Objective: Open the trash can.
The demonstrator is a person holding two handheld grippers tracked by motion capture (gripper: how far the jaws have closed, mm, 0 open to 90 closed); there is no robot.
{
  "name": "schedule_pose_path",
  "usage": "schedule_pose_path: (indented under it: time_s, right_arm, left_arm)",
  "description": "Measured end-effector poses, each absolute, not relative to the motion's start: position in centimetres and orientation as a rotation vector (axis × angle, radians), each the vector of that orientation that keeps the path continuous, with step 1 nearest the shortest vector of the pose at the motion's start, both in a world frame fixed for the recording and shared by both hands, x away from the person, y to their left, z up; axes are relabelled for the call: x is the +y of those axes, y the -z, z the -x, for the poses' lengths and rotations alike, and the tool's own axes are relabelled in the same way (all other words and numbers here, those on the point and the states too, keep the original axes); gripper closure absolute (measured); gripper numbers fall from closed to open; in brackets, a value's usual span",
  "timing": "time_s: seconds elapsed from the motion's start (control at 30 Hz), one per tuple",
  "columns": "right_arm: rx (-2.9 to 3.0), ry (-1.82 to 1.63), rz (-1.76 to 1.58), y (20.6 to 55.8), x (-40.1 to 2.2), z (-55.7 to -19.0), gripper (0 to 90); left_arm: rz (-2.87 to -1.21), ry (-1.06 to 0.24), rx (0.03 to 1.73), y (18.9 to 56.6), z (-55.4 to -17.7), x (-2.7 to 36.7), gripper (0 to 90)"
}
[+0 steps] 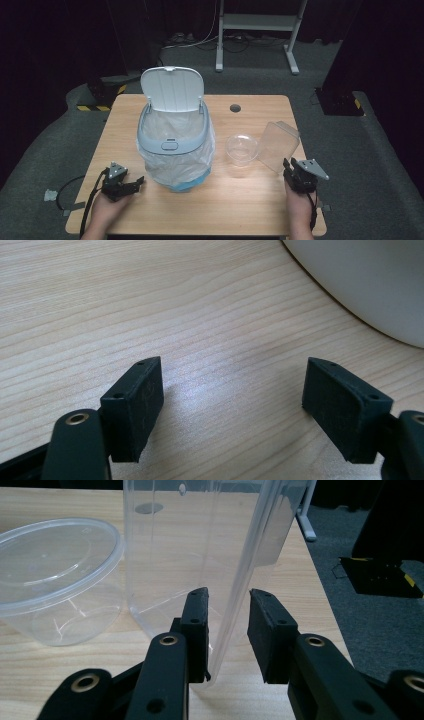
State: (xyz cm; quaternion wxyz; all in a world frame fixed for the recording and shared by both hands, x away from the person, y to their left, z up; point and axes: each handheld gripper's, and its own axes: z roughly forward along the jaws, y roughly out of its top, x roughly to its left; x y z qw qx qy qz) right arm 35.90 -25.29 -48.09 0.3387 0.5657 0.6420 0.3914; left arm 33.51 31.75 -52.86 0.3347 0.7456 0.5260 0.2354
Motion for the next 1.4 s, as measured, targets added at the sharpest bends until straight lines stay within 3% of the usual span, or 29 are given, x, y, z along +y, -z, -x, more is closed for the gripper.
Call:
schedule_pose_path:
  time_s: [1.4]
  right_arm:
    - [1.652, -1.109, -1.431, 47.2, -24.3, -36.4, 84.2]
  left_arm:
    - [-1.944, -0.618, 1.374, 52.9, -33.5, 31.7, 24.8]
